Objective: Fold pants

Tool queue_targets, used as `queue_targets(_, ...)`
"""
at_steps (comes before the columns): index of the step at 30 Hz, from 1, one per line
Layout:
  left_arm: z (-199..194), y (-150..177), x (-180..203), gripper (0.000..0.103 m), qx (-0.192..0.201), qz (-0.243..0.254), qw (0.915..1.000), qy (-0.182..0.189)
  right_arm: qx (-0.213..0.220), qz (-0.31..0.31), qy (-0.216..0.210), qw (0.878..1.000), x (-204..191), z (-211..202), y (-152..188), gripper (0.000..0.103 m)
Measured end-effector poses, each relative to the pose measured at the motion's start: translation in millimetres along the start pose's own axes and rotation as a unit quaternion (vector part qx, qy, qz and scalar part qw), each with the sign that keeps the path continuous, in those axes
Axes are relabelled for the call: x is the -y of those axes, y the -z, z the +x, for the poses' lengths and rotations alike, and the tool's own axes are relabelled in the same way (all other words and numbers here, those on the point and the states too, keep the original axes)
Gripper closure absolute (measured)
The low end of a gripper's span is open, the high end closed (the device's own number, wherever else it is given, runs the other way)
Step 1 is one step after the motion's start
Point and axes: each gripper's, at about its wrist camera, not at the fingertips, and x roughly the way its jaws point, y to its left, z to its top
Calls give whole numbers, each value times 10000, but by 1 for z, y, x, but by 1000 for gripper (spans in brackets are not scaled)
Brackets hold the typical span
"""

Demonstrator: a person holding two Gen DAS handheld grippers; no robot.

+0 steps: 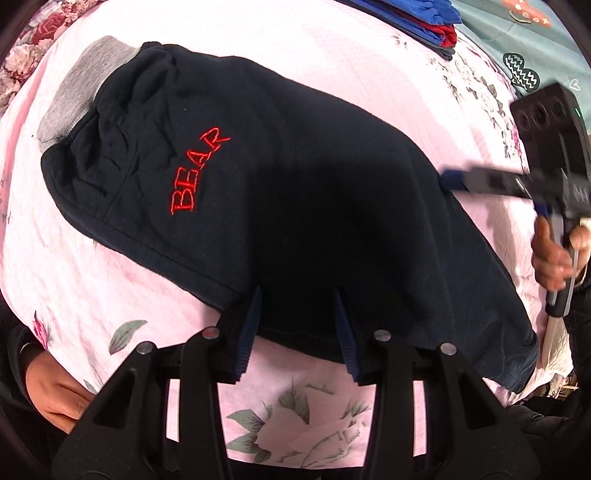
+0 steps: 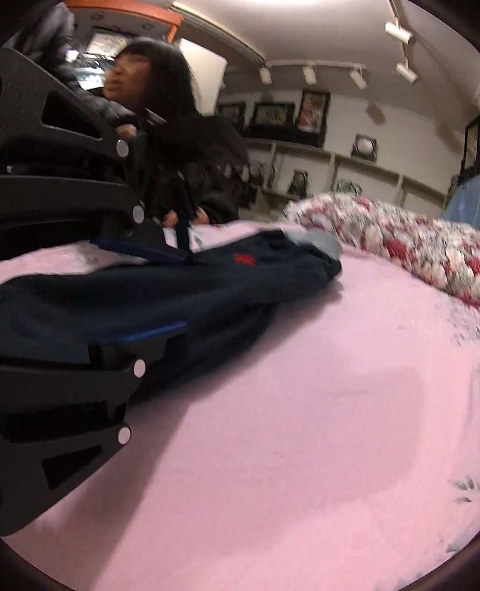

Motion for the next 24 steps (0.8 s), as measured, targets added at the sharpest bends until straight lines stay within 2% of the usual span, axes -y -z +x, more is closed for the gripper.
queue_targets(2, -1, 0, -1, 63, 2, -25, 10000, 16, 62, 286, -221, 9993, 6, 4, -10, 66)
queue_targets(5, -5, -1, -8, 65, 45, -257, 9996, 115, 146, 668, -281, 9973, 15, -2, -16, 65)
queue_targets(6, -9, 0, -13, 70, 70, -313, 9994, 93, 180, 640, -338, 9972, 16, -9, -15, 61)
queue_targets(10, -17, -3, -22, 70, 234, -435, 9988, -25, -233, 553, 62, 9982, 25, -11, -6, 60)
queue_targets(14, -12, -3, -25, 70, 142, -377, 9991, -90, -289, 686, -111, 9972, 30, -4, -3, 58)
queue_targets(17, -13, -1, -30, 70, 173, -448, 9988, 21, -268, 908, -336, 9949, 34, 1, -5, 58)
queue_targets(21, -13, 1, -34, 70, 182, -495, 9986, 82, -159, 877, -733, 9933, 23, 2, -8, 58)
queue_targets(24, -15, 3, -34, 70, 187, -457, 9988, 18, -445, 855, -487, 9942, 24, 10, -2, 58)
